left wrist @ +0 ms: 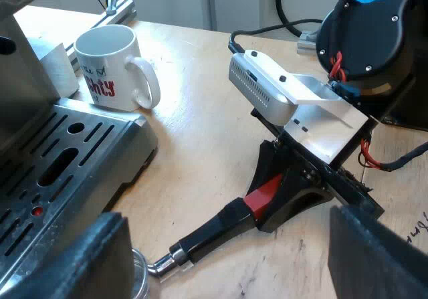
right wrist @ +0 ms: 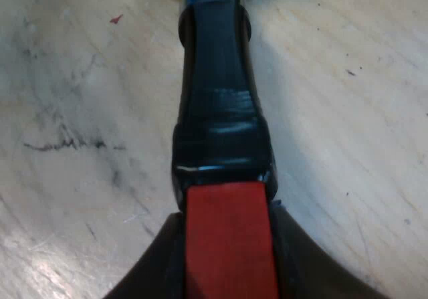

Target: Grind coffee beans and then tamp

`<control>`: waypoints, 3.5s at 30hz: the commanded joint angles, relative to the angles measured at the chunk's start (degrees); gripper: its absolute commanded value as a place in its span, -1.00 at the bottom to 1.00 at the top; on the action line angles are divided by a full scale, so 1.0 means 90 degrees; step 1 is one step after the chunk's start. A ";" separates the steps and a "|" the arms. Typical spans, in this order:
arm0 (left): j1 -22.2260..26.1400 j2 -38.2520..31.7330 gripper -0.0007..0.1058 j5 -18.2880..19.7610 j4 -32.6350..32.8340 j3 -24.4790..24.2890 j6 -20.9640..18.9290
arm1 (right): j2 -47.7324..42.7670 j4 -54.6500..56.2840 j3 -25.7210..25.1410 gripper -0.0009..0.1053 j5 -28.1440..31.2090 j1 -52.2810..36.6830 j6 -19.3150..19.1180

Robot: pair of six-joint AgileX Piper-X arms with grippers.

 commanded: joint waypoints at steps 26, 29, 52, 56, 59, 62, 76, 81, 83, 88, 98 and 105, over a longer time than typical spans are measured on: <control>-0.0026 -0.0035 0.21 0.0033 -0.0027 -0.0006 -0.0249 | -0.0058 0.0733 -0.0301 -0.15 0.0052 -0.0016 0.0398; -0.0026 -0.0035 0.21 0.0033 -0.0027 -0.0006 -0.0249 | -0.0058 0.0790 -0.0362 -0.15 0.0052 -0.0016 0.0398; -0.0026 -0.0035 0.21 0.0033 -0.0027 -0.0006 -0.0249 | -0.1046 0.4250 -0.2281 -0.15 0.0052 0.0013 0.0347; -0.0026 -0.0035 0.21 0.0033 -0.0027 -0.0006 -0.0249 | -0.1554 0.4215 -0.2310 -0.14 0.0052 0.0013 0.0347; -0.0026 -0.0035 0.21 0.0033 -0.0027 -0.0006 -0.0249 | -0.1866 0.4216 -0.2310 0.00 0.0052 0.0013 0.0347; -0.0026 -0.0035 0.21 0.0033 -0.0027 -0.0006 -0.0249 | -0.2114 0.4142 -0.2310 0.31 0.0052 0.0013 0.0333; -0.0026 -0.0035 0.21 -0.0161 -0.0027 -0.0006 -0.0249 | -0.2029 0.2701 -0.2267 0.35 -0.0467 0.0013 -0.0560; -0.0026 -0.0035 0.21 -0.0161 -0.0027 -0.0006 -0.0249 | -0.1592 0.2143 -0.2267 0.35 -0.0447 0.0013 -0.0560; -0.0026 -0.0035 0.21 -0.0161 -0.0027 -0.0006 -0.0249 | -0.1316 0.1899 -0.2267 0.35 -0.0442 0.0013 -0.0675; -0.0026 -0.0035 0.21 -0.0294 -0.0027 -0.0006 -0.0249 | -0.0893 0.1620 -0.2267 0.35 -0.0442 0.0013 -0.0726; -0.0026 0.0254 0.21 -0.2027 -0.0027 -0.0006 -0.0797 | -0.0581 0.1149 -0.2267 0.35 -0.0469 0.0013 -0.0726; -0.0026 0.1344 0.21 -0.2402 -0.0027 -0.0006 -0.1041 | -0.0581 0.1150 -0.2267 0.35 -0.0469 0.0013 -0.0726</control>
